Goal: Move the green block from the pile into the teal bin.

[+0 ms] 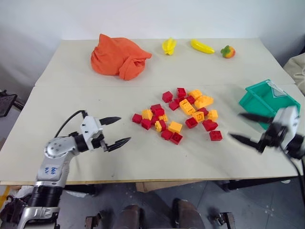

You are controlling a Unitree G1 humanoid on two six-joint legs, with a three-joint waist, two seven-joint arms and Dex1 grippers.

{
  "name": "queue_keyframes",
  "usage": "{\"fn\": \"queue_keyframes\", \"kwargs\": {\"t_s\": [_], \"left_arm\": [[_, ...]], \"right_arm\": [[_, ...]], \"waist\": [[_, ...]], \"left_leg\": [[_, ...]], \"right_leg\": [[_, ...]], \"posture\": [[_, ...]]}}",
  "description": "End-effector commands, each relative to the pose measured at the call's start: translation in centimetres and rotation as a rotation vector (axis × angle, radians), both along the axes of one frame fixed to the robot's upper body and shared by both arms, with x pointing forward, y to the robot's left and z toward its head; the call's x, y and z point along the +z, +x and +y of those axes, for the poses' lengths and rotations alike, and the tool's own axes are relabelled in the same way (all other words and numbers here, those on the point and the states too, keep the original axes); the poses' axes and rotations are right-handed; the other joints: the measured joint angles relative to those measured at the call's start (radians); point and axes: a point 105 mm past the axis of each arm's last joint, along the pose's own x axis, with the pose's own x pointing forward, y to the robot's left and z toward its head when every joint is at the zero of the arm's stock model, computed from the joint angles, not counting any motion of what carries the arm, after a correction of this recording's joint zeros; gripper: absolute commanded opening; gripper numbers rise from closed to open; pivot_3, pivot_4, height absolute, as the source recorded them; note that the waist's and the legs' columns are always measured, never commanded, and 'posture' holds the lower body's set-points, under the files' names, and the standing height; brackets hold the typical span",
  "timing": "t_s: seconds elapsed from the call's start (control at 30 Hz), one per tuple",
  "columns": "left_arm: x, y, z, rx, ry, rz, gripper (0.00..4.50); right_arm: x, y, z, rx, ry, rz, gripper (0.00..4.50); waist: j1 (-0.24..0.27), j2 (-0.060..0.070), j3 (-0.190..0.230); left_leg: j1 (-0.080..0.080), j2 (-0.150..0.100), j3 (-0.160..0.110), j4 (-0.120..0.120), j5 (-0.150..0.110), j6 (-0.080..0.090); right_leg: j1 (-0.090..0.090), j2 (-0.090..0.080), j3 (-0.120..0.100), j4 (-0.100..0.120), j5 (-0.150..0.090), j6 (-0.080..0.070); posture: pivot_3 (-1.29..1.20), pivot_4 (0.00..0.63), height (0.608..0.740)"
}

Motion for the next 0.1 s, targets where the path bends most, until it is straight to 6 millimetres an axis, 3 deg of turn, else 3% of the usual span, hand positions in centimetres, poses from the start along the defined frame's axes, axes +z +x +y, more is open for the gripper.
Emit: {"fn": "queue_keyframes", "kwargs": {"t_s": [0.03, 0.1], "left_arm": [[1.30, -0.31, 0.44, 0.028, 0.006, -0.084, 4.50], [1.50, -0.36, 0.51, 0.044, -0.007, -0.088, 4.50]], "right_arm": [[0.10, -0.85, 0.34, -0.009, -0.019, -0.038, 4.46], [-0.53, -0.84, 0.07, -0.044, -0.015, -0.035, 4.46]], "waist": [[0.005, 0.000, 0.000], [0.005, 0.000, 0.000]], "left_leg": [[0.000, 0.000, 0.000, 0.001, 0.000, 0.000], [0.000, 0.000, -0.001, 0.002, 0.000, 0.001]], "right_leg": [[0.001, 0.000, 0.000, -0.001, 0.001, 0.000], [0.002, 0.000, 0.000, -0.001, 0.001, 0.000]], "posture": [[0.00, 0.150, 0.740], [0.00, 0.150, 0.740]]}}
